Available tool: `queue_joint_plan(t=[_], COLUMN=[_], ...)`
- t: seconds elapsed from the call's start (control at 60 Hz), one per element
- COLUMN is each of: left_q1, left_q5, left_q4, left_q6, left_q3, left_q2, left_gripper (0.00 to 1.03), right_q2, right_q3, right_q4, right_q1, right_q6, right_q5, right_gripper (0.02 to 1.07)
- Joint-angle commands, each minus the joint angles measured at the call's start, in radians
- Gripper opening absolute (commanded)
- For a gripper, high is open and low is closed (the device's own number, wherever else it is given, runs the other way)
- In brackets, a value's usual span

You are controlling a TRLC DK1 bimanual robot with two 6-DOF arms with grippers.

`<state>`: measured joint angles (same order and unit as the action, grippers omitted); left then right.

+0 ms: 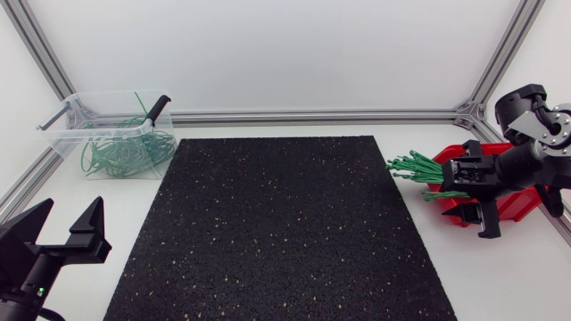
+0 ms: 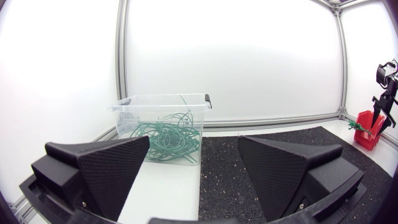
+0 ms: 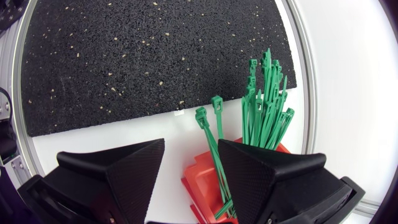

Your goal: Take a green cable tie from the red box, thread the tail through the head to close it, then place it in the transparent bin on the left.

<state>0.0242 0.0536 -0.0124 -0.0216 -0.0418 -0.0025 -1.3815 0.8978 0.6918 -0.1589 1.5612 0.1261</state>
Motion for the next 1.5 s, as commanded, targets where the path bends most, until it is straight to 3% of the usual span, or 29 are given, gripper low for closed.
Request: queue_joint_plan(t=[0.0, 0.333, 0.883, 1.2, 1.483], left_q1=[0.005, 0.000, 0.000, 0.000, 0.000], left_q5=[0.009, 0.009, 0.009, 0.009, 0.009], left_q4=[0.019, 0.019, 0.019, 0.019, 0.019], left_q6=[0.018, 0.020, 0.020, 0.020, 0.020], left_q3=[0.040, 0.040, 0.040, 0.040, 0.040], left_q2=[-0.008, -0.008, -0.008, -0.008, -0.008], left_gripper=[0.99, 0.99, 0.99, 0.99, 0.99], right_q2=[-0.030, -0.004, -0.125, -0.071, -0.071], right_q3=[-0.042, -0.119, 0.095, 0.158, 0.101], right_q4=[0.009, -0.008, -0.095, 0.018, 0.021], right_q1=[-0.002, 0.007, 0.033, -0.002, -0.011], right_q6=[0.036, 0.051, -0.058, -0.018, 0.007], right_q5=[-0.011, -0.025, 0.023, 0.064, 0.063], right_gripper=[0.67, 0.61, 0.62, 0.62, 0.61])
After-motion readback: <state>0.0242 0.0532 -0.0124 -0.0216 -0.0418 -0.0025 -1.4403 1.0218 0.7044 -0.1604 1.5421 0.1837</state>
